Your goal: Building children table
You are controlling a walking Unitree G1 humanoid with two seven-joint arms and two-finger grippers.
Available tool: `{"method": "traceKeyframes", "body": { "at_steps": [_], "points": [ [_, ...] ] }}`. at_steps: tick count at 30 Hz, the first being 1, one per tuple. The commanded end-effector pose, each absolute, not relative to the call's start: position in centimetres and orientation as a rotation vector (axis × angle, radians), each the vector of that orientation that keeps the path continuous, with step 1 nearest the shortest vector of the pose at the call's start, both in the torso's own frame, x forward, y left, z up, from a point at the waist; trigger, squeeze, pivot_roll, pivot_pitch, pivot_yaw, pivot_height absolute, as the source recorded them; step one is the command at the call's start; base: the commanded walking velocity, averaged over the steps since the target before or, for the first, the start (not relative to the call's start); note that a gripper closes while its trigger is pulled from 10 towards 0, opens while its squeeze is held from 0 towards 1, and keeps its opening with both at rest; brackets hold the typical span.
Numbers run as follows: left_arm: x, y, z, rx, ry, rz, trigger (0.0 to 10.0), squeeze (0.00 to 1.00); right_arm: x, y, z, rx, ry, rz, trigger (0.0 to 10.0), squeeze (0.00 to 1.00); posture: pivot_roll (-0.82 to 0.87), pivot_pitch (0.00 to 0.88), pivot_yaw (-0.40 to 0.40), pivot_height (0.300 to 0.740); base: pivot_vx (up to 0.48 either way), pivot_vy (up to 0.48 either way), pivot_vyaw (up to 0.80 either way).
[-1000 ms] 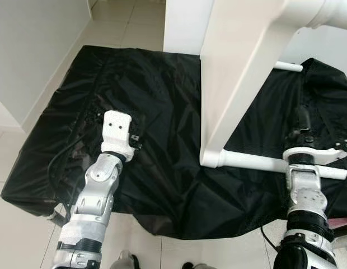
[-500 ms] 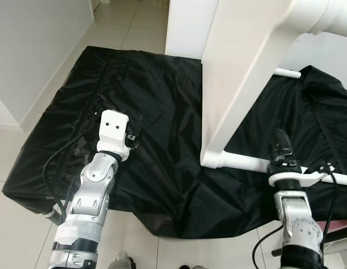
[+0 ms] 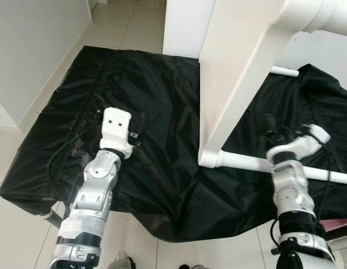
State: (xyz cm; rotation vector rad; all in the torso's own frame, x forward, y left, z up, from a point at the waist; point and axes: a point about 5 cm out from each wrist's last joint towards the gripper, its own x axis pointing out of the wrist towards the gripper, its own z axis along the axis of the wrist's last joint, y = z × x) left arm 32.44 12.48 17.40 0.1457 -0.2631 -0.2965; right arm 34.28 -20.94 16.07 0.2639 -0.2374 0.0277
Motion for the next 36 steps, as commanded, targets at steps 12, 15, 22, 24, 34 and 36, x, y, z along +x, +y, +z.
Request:
{"method": "traceKeyframes", "body": {
  "at_steps": [12,15,22,24,34,36],
  "points": [
    [30.1,9.3,14.2,0.185,-0.177,-0.582,10.0,0.00,34.0,-18.7,14.3,0.078,-0.212,0.155,10.0,0.00,0.09,0.096,-0.114,0.740,0.000,0.000,0.00],
    [30.2,9.0,14.1,0.180,-0.177,-0.577,10.0,0.00,33.9,-18.6,14.1,0.065,-0.211,0.162,10.0,0.00,0.09,0.096,-0.114,0.740,0.000,0.000,0.00],
    [30.3,8.4,14.5,0.157,-0.188,-0.562,10.0,0.00,33.5,-17.9,13.1,0.047,-0.179,0.191,10.0,0.00,0.08,0.103,-0.113,0.740,0.000,0.000,0.00],
    [30.3,8.5,14.8,0.149,-0.194,-0.554,10.0,0.00,33.4,-17.0,12.7,0.047,-0.164,0.242,10.0,0.00,0.08,0.105,-0.114,0.740,0.000,0.000,0.00],
    [30.9,9.9,16.1,0.166,-0.215,-0.507,10.0,0.00,33.0,-13.1,12.1,0.077,-0.133,0.416,10.0,0.00,0.09,0.111,-0.121,0.740,0.000,0.000,0.00],
    [31.0,10.4,16.5,0.178,-0.221,-0.494,10.0,0.00,33.1,-12.3,12.1,0.088,-0.130,0.436,10.0,0.00,0.09,0.112,-0.122,0.740,0.000,0.000,0.00]
  ]
}}
